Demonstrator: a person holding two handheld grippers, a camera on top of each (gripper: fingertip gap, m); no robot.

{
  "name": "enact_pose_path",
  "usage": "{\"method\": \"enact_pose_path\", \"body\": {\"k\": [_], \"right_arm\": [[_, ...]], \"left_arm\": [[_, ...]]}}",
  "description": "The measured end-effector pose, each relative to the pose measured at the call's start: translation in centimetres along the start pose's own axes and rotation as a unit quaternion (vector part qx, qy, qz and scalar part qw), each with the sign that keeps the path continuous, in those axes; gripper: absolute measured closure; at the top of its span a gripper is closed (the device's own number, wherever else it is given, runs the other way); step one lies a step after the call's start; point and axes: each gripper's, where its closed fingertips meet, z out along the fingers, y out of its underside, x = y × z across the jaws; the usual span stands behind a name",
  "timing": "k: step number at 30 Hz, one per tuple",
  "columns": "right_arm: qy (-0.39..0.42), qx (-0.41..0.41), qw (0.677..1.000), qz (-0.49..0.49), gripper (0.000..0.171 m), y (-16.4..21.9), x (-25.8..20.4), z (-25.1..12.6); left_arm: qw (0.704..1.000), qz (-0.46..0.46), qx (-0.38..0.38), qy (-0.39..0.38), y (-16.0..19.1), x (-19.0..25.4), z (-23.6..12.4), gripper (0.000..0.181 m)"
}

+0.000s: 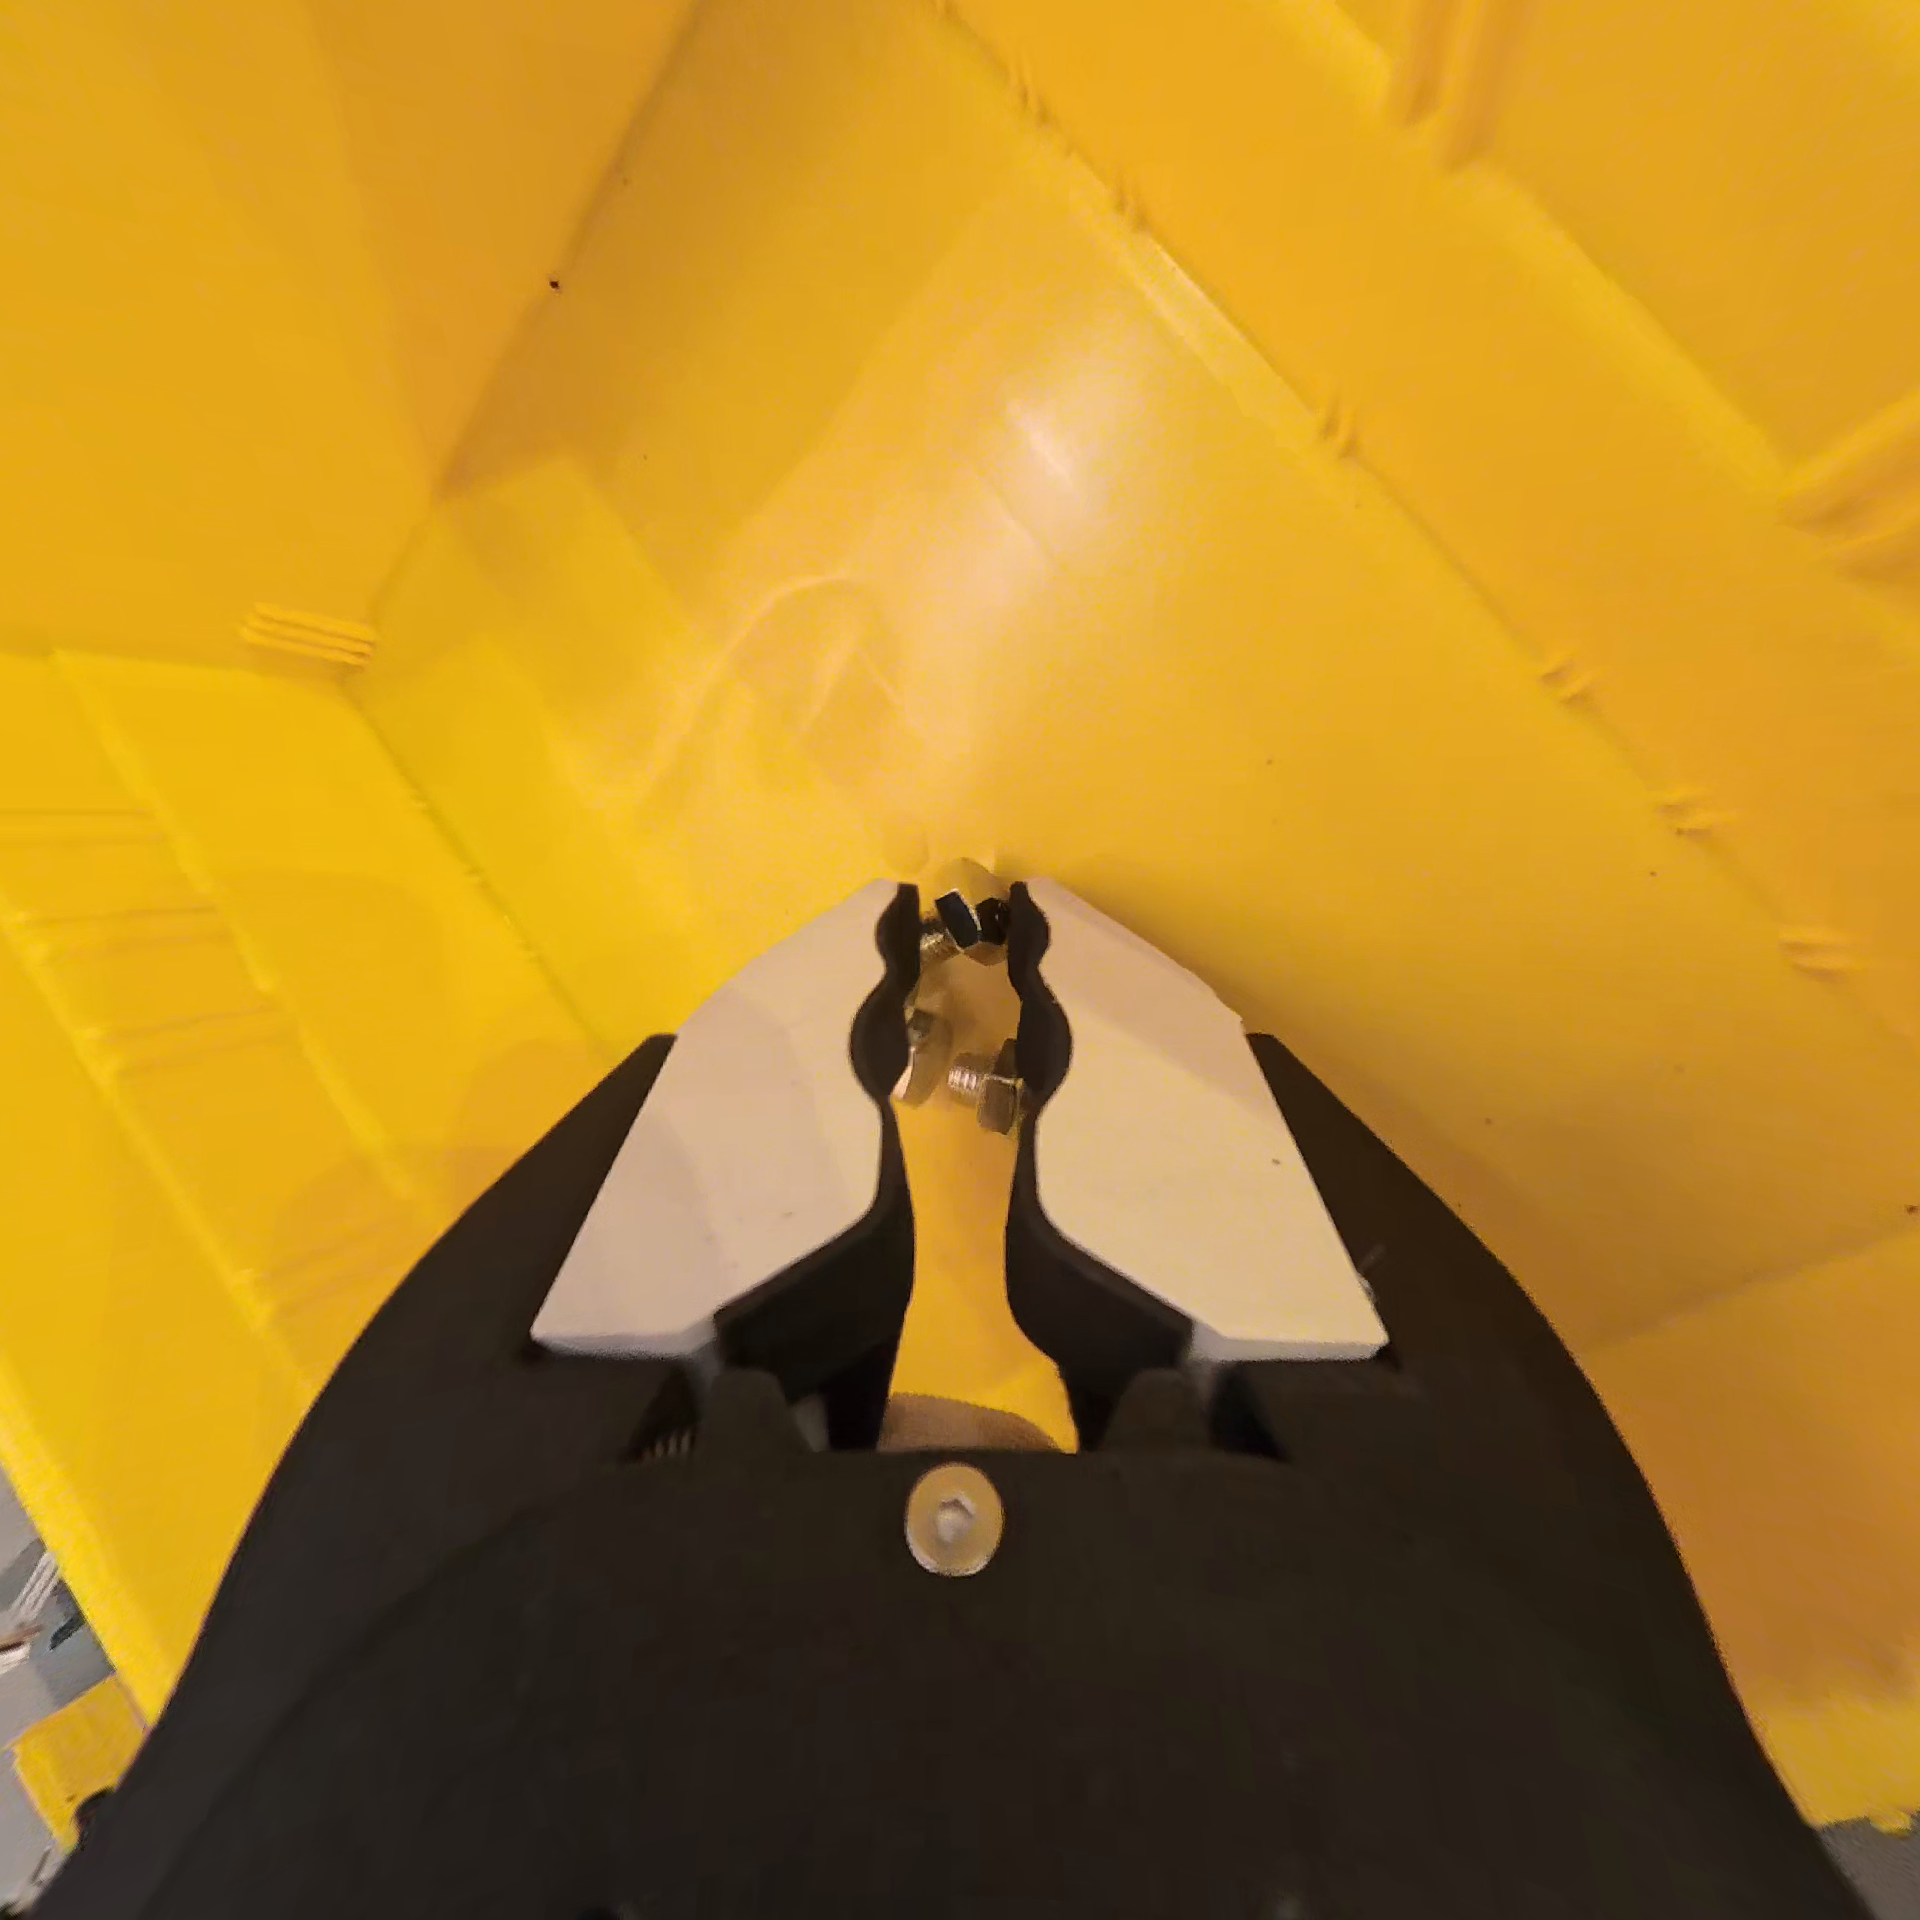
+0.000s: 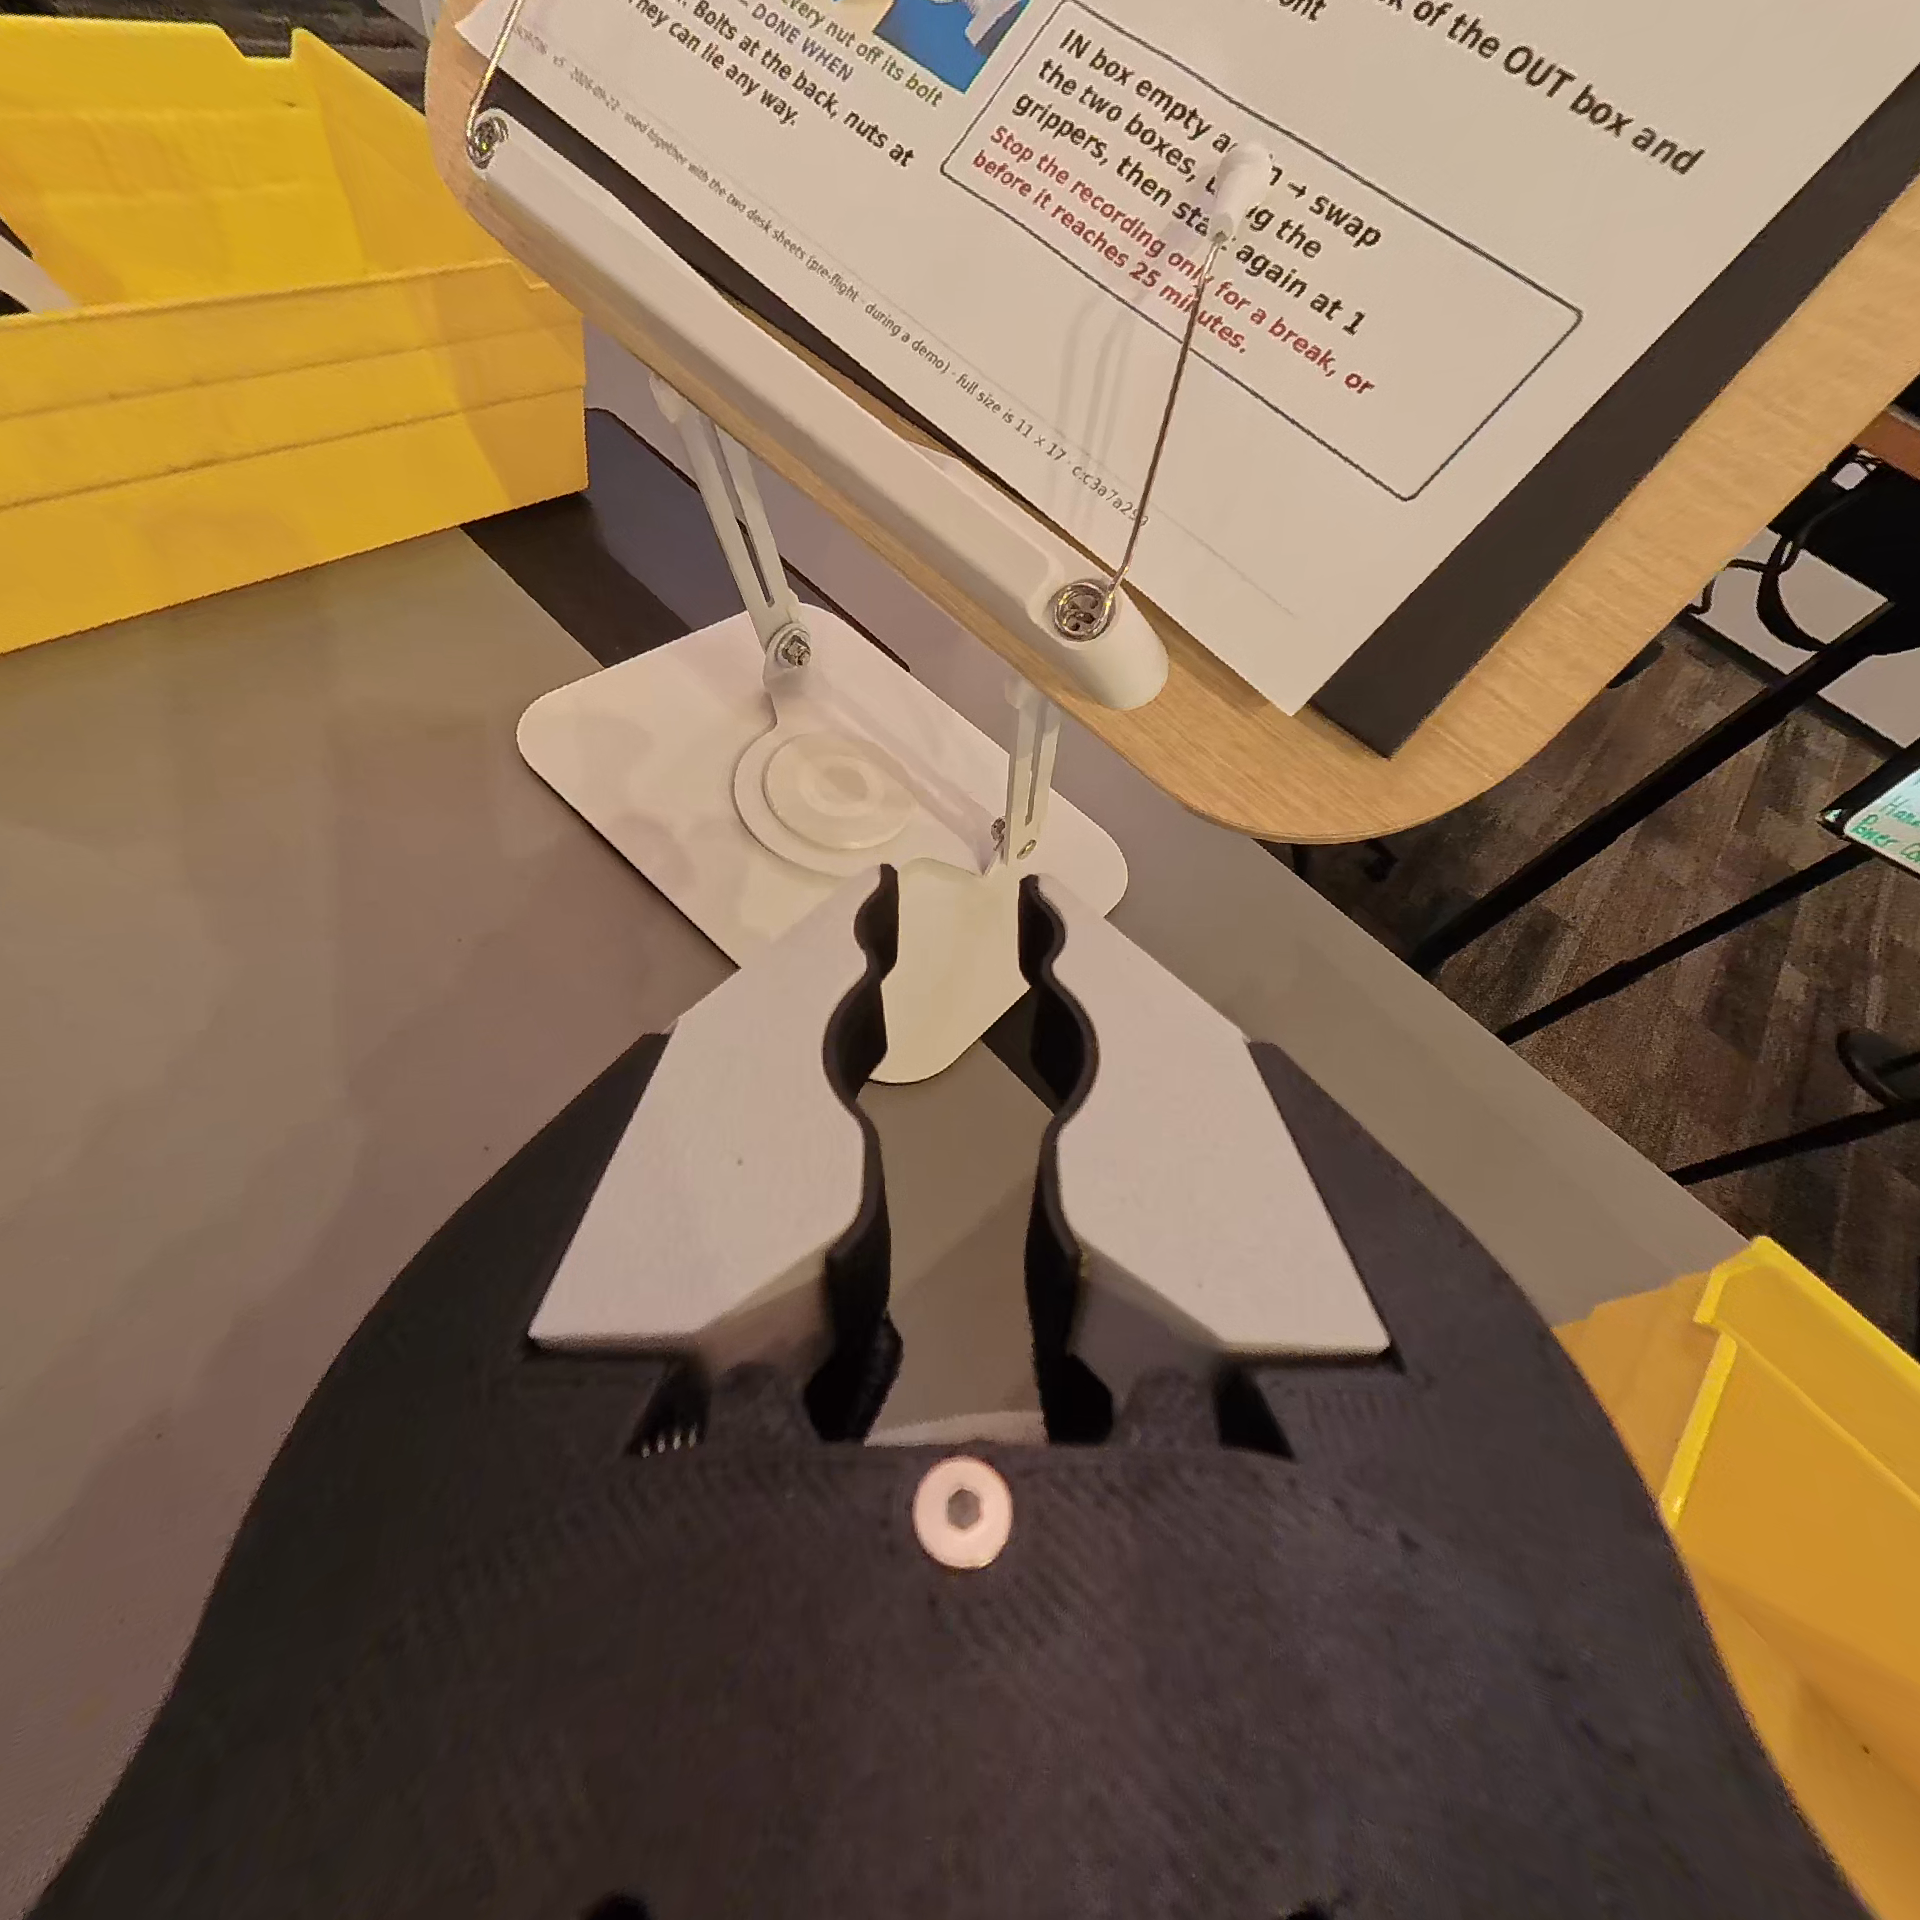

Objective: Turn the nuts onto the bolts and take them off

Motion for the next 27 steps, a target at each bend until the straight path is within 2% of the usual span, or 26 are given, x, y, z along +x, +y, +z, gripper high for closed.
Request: {"method": "enact_pose_path", "body": {"k": [5,9,13,16,19,21,23,24,27], "right_arm": [[-0.006,0.000,1.000,-0.003,0.151,-0.2,-0.5,0.2],[-0.017,0.008,1.000,-0.005,0.150,-0.7,-1.1,0.3],[-0.044,0.043,0.998,-0.011,0.150,-2.4,-2.7,0.1],[-0.109,0.101,0.989,0.018,0.148,-4.9,-5.1,-0.6],[-0.214,0.191,0.951,0.111,0.148,-8.8,-8.0,-1.9],[-0.279,0.224,0.922,0.148,0.145,-10.7,-10.3,-2.6],[-0.327,0.242,0.895,0.183,0.142,-12.1,-12.2,-2.7],[-0.361,0.251,0.874,0.209,0.141,-12.8,-13.2,-3.0],[-0.456,0.276,0.794,0.291,0.136,-14.8,-15.4,-4.2]], "left_arm": [[1.000,0.006,0.015,-0.011,-0.4,-0.3,-0.2,0.171],[0.998,-0.009,0.066,-0.023,-2.0,-1.1,-1.4,0.171],[0.984,-0.052,0.169,-0.017,-4.8,-1.9,-4.4,0.171],[0.954,-0.067,0.293,-0.002,-8.2,-2.0,-9.0,0.171],[0.896,-0.063,0.438,0.030,-11.9,-1.1,-15.3,0.172],[0.838,-0.018,0.542,0.053,-14.1,1.0,-20.3,0.171],[0.788,0.019,0.611,0.069,-15.8,3.2,-24.6,0.171],[0.777,0.046,0.625,0.058,-16.5,4.4,-26.2,0.171],[0.781,0.165,0.602,-0.028,-18.7,8.5,-28.9,0.171]]}}
